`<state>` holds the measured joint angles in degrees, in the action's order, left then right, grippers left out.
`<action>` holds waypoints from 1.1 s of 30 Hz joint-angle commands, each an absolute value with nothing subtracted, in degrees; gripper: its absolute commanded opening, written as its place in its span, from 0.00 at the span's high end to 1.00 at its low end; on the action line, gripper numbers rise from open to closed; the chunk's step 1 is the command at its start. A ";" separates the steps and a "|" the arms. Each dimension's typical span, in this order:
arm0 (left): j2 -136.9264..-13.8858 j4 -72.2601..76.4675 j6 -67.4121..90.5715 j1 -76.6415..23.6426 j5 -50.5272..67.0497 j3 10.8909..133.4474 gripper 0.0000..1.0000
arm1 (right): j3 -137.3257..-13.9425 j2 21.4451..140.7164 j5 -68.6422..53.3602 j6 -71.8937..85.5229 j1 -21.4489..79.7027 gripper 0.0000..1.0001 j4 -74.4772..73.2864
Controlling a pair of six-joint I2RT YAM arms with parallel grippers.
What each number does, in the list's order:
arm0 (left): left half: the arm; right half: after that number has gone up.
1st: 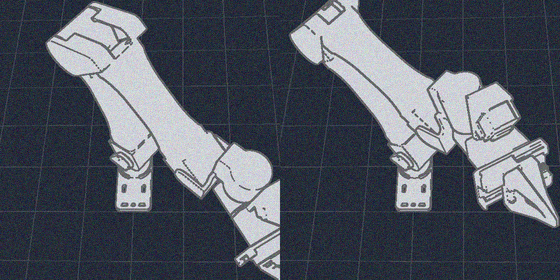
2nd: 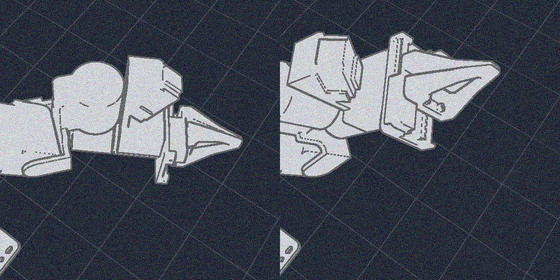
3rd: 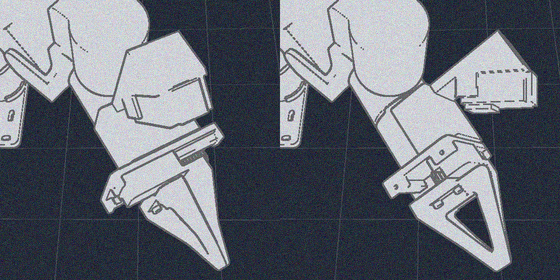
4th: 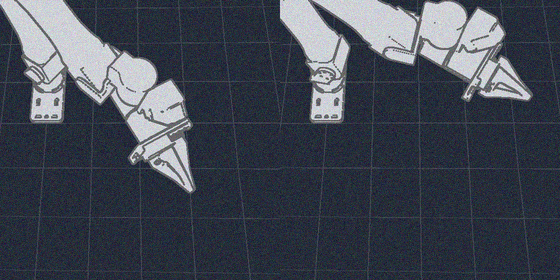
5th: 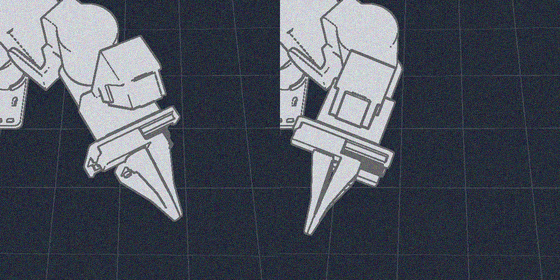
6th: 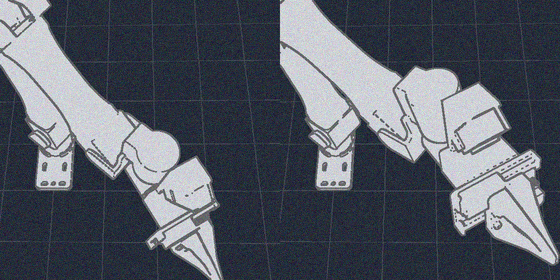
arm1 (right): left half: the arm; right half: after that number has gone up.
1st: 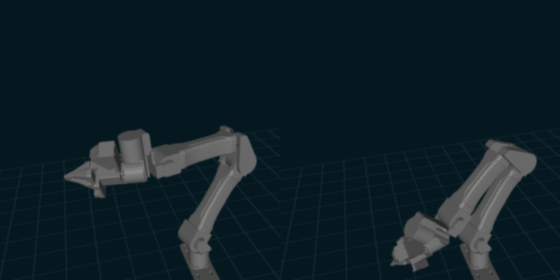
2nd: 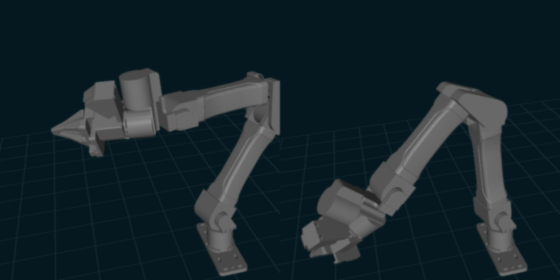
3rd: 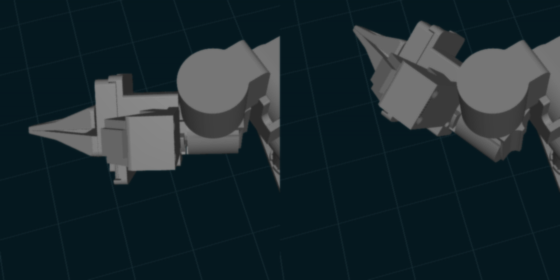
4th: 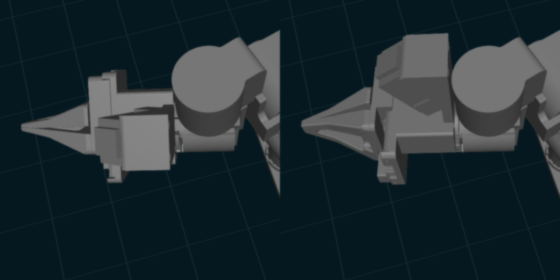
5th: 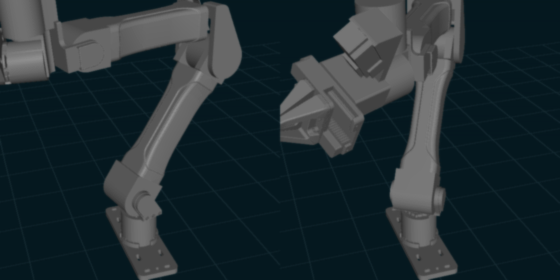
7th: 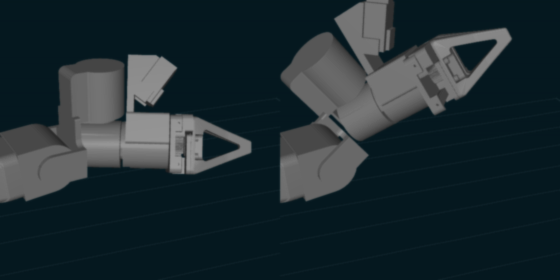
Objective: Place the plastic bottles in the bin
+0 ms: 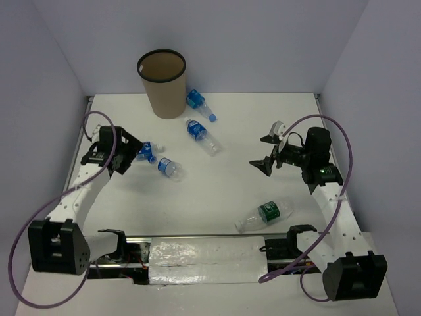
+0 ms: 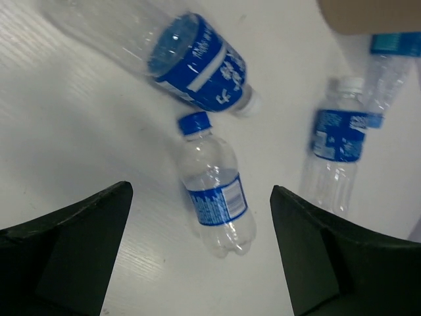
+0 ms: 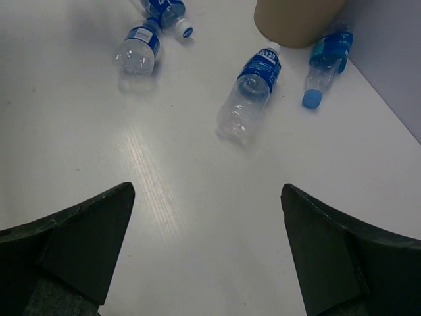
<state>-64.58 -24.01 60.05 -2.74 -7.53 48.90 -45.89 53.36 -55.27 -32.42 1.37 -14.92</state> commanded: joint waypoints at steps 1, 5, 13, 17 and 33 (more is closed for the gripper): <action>-71.60 -27.67 65.65 -2.46 -13.44 55.52 0.01 | -44.30 50.72 -56.52 -32.08 1.67 0.00 -13.01; -84.97 -31.37 66.97 -0.18 -16.52 62.66 0.01 | -43.51 49.39 -56.51 -32.78 1.49 0.00 -12.92; -99.11 -27.52 72.60 5.27 -12.84 66.88 0.01 | -40.70 48.95 -58.18 -34.10 1.14 0.01 -12.48; -103.96 -25.76 74.09 6.94 -12.57 68.90 0.08 | -40.52 49.22 -58.71 -34.89 0.70 0.01 -13.45; -98.02 -15.23 56.99 7.56 2.95 78.39 0.99 | -39.12 43.60 -61.08 -34.72 -1.23 0.00 -15.64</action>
<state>-105.93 -21.34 65.30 7.88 -4.10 74.11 -40.05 45.43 -59.68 -34.15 0.12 -15.29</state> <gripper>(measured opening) 0.705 0.994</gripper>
